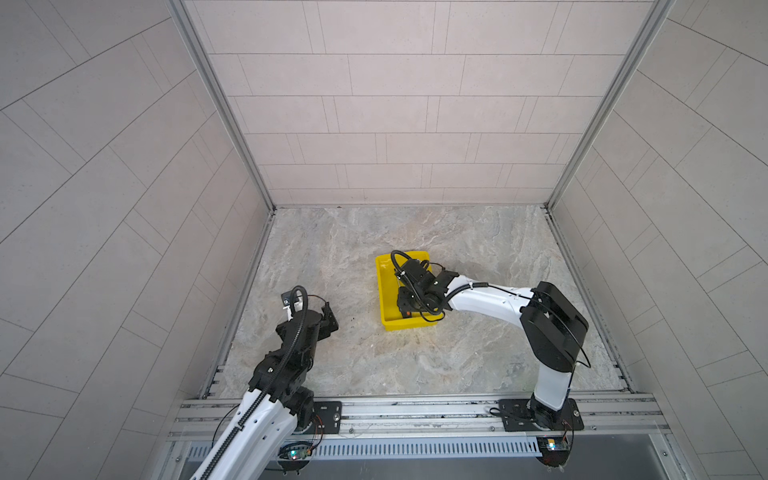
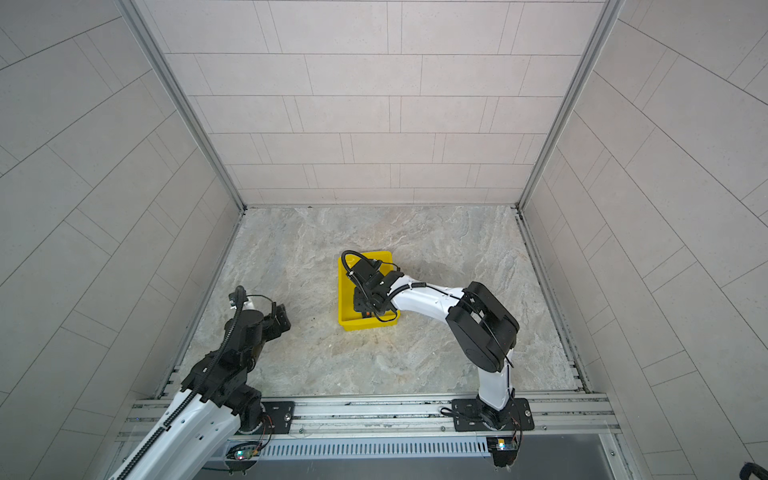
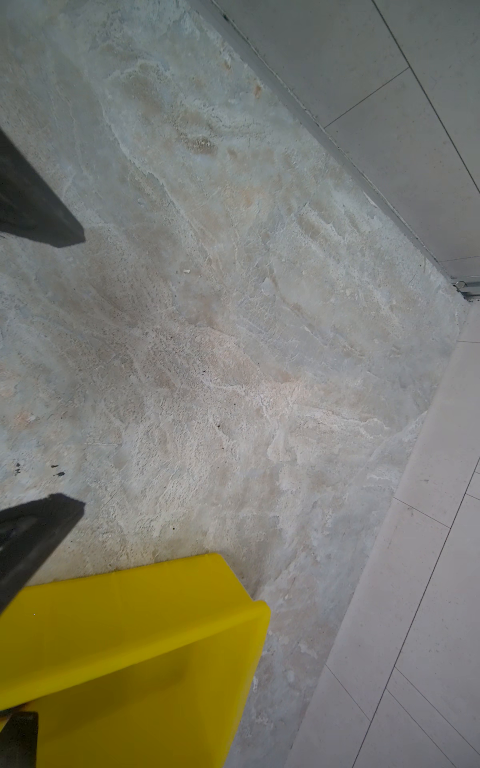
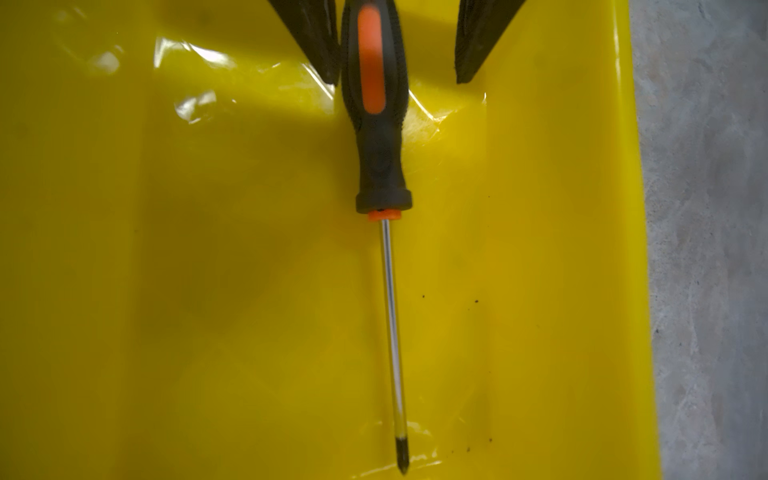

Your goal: Put the screwdriver in the bin

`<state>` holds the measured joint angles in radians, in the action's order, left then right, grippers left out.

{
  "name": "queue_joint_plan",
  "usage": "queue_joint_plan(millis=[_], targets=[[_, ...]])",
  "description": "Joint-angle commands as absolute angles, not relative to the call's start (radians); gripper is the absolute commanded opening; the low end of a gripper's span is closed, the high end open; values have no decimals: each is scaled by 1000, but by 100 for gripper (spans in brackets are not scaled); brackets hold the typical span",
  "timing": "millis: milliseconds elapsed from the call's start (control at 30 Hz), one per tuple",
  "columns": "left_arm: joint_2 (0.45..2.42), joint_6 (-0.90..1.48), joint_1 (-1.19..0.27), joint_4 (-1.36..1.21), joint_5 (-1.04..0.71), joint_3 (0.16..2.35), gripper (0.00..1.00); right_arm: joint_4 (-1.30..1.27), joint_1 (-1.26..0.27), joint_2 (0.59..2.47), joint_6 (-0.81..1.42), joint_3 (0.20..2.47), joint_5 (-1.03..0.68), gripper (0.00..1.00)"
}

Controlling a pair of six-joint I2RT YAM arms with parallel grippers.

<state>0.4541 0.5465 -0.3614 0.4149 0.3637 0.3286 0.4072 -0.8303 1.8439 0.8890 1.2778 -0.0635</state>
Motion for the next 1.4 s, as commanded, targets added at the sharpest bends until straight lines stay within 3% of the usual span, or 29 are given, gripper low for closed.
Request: queue_joint_plan(millis=[0,133,300,333,400,500,600,667,767,867,967,1067,1367], targets=[[450,546,-365,407,377,326,100,425,-828,1801,902,1292,-47,48],[455,546,-365,405,375,328,100,455,-827,1732,885,1294,-33,49],[453,546,-365,407,373,326,100,547,-812,1623,833,1314,42,62],[451,546,-365,407,373,325,100,589,-811,1601,798,1333,67,67],[449,546,-364,407,373,325,100,641,-811,1555,694,1359,109,99],[449,546,-365,407,374,325,100,660,-804,1484,498,1362,200,99],[449,546,-365,406,371,325,100,624,-802,1407,256,1322,404,99],[447,546,-365,407,370,324,100,514,-799,1352,128,1231,596,99],[442,546,-366,408,370,325,100,135,-760,1274,-109,971,823,100],[440,546,-365,408,369,323,100,-237,-670,1233,-316,714,820,100],[438,545,-363,407,367,323,100,-461,-523,1238,-284,551,757,100],[441,543,-364,403,362,323,100,-599,-423,1261,-219,472,682,100],[442,543,-364,402,362,323,100,-733,-348,1436,-212,481,663,100]])
